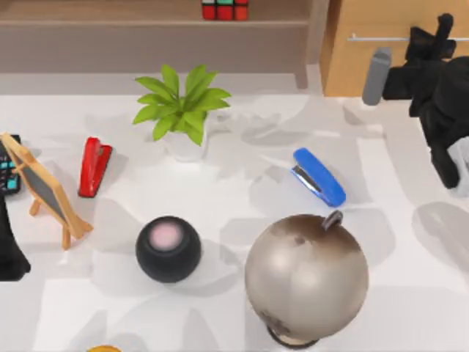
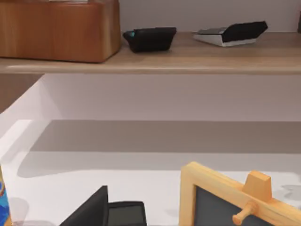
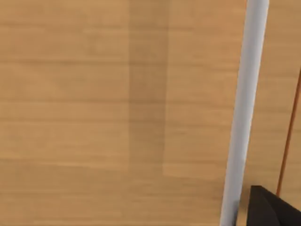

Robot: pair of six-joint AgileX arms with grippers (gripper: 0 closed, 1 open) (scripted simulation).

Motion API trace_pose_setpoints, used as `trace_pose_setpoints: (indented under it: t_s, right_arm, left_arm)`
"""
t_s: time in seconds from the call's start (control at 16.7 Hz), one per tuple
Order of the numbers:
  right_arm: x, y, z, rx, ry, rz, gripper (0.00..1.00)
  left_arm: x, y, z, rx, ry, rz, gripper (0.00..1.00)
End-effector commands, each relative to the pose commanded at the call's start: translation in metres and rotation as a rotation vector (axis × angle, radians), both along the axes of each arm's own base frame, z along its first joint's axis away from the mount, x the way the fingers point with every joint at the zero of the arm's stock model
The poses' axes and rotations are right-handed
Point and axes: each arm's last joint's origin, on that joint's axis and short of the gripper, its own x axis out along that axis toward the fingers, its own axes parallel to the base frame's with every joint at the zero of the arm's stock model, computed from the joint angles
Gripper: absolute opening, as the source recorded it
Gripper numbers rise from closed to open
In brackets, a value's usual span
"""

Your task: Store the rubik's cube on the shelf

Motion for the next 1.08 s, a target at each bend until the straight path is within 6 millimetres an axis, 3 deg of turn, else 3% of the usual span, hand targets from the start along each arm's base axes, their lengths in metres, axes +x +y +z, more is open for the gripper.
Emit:
trace_pose_setpoints:
  t_s: [0.72, 1.08]
  right_arm:
    - [0.0000, 0.0000, 0.0000, 0.000, 0.000, 0.000, 0.98]
    - [0.0000, 0.0000, 0.0000, 0.000, 0.000, 0.000, 1.00]
  left_arm:
    - [0.0000, 0.0000, 0.0000, 0.000, 0.000, 0.000, 1.00]
    - [0.0000, 0.0000, 0.0000, 0.000, 0.000, 0.000, 1.00]
